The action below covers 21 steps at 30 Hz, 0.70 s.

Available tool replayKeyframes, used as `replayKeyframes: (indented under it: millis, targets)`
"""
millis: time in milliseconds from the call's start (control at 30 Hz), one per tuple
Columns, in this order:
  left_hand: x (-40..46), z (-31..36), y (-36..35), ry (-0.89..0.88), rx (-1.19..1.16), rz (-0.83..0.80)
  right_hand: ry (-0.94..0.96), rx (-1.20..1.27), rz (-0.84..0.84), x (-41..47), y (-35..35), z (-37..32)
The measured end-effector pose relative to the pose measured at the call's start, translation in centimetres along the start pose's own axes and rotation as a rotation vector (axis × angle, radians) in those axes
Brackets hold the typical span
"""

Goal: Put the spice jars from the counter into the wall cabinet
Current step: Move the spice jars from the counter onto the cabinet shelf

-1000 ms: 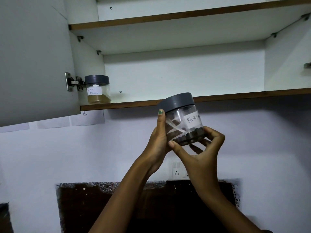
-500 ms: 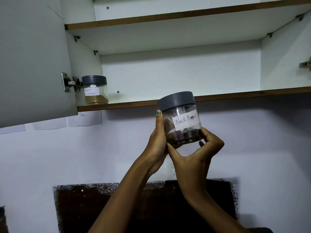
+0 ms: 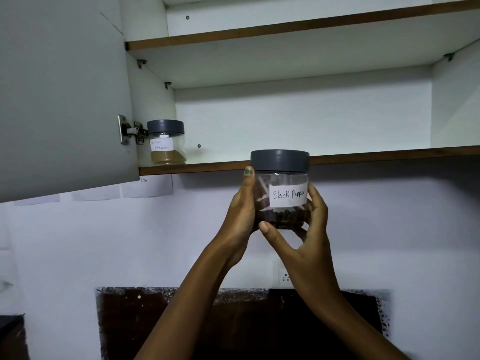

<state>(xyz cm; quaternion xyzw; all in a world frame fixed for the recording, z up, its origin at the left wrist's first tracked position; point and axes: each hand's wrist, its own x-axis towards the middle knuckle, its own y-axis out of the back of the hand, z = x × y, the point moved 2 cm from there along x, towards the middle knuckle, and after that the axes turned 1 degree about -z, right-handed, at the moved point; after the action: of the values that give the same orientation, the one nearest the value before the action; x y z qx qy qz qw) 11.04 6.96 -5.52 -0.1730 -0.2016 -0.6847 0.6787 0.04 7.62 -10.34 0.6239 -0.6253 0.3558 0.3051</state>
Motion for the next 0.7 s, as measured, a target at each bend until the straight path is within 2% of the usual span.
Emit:
replayKeyframes:
  millis: [300, 500, 633, 700]
  targets:
    - [1.7, 2.2, 3.9, -0.132, 0.14, 0.18, 0.057, -0.031, -0.065, 5.6, -4.9, 0.4]
    - [4.7, 4.0, 7.6, -0.203, 0.287, 0.46, 0.156, -0.146, -0.046, 10.7, -10.2, 1.0]
    - [7.0, 3.9, 10.1, -0.183, 0.391, 0.54, 0.173, -0.262, -0.069, 13.0, -13.7, 2.3]
    - [7.7, 3.2, 11.1, -0.118, 0.534, 0.575, 0.188, -0.368, -0.064, 13.5, -15.0, 3.4]
